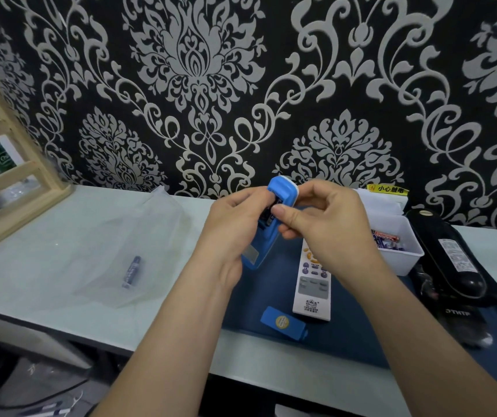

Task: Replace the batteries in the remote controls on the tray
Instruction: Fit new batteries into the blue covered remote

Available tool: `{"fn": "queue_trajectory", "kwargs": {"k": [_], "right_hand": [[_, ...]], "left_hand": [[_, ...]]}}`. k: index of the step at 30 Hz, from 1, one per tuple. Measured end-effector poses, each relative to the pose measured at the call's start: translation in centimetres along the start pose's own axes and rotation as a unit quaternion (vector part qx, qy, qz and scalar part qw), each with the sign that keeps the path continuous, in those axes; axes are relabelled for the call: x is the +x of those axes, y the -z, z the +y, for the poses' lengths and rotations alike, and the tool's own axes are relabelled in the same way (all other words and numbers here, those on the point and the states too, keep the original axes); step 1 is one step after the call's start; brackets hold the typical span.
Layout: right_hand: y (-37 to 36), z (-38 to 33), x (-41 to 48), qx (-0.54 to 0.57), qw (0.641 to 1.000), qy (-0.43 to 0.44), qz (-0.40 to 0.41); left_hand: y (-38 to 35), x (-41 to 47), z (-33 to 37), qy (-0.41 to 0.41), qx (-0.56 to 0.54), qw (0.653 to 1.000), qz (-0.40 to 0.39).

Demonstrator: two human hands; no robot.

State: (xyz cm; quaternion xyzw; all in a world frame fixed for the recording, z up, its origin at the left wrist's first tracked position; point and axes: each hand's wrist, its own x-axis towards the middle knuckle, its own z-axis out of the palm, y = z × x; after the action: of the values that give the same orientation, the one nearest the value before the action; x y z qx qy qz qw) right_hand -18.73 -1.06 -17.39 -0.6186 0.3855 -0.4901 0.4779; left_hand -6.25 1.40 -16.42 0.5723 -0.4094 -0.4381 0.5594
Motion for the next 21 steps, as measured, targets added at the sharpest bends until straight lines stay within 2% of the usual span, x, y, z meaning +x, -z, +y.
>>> {"fn": "queue_trajectory", "kwargs": {"k": [5, 9, 21], "right_hand": [[0.0, 0.4, 0.0, -0.06, 0.998, 0.002, -0.006], [-0.2, 0.4, 0.0, -0.073, 0.997, 0.001, -0.004], [-1.3, 0.4, 0.0, -0.088, 0.996, 0.008, 0.001]], "left_hand": [[0.3, 0.0, -0.5, 0.055, -0.021, 0.998, -0.025], [0.4, -0.1, -0.5, 0.064, -0.04, 0.997, -0.027], [0.3, -0.3, 0.5, 0.018, -0.05, 0.998, 0.021]]}}
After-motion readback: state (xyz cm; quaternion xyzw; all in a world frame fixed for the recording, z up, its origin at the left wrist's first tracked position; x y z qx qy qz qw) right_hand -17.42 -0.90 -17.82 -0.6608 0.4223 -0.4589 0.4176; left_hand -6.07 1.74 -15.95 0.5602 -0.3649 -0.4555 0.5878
